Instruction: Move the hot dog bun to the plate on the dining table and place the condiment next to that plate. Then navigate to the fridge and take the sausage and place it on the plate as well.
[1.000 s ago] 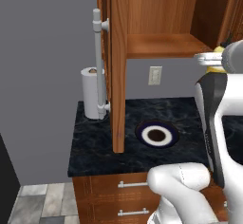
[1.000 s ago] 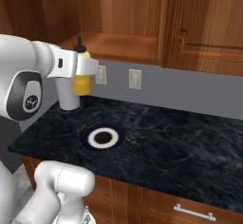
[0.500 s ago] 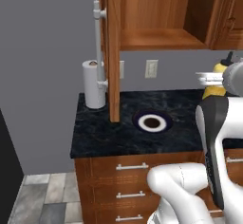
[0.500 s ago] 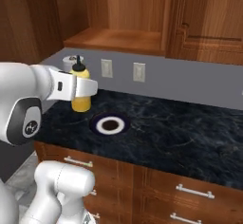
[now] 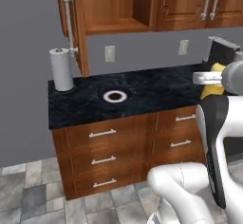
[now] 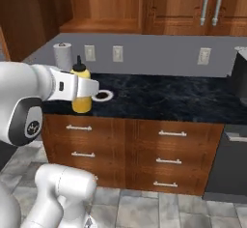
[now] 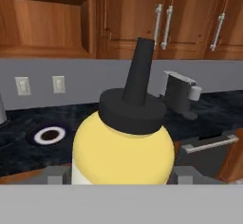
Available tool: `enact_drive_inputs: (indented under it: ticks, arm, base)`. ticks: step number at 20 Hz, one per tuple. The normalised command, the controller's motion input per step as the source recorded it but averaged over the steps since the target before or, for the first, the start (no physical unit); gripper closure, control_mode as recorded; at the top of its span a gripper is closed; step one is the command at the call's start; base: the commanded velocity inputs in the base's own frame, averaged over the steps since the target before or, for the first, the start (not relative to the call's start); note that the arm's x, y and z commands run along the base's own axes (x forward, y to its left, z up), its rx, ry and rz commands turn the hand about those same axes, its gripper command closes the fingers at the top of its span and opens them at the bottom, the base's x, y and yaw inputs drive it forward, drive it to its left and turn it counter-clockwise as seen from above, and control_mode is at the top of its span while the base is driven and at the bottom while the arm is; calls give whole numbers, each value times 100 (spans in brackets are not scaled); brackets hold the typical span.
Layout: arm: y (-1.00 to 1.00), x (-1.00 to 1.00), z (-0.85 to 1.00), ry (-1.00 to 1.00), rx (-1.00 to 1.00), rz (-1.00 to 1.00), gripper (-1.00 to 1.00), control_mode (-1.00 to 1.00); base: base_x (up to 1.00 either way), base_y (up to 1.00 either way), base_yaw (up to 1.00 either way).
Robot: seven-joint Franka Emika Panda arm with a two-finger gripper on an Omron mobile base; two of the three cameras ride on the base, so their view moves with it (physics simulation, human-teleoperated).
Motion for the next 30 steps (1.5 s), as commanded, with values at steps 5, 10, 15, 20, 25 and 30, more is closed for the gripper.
enact_drive_inputs:
  ticks: [5,10,15,20,25,30]
  arm:
    - [0,0,0,0,0,0,100,100]
    - [0,0,0,0,0,0,100,100]
    - [0,0,0,0,0,0,100,100]
    - [0,0,0,0,0,0,100,100]
    - [0,0,0,0,0,0,100,100]
    - [0,0,0,0,0,0,100,100]
  base:
    - [-72,0,-81]
    - [-65,0,-81]
    - [-80,-5,-72]
    - [-99,-15,-61]
    - [-100,-23,-54]
    - [-86,-72,-43]
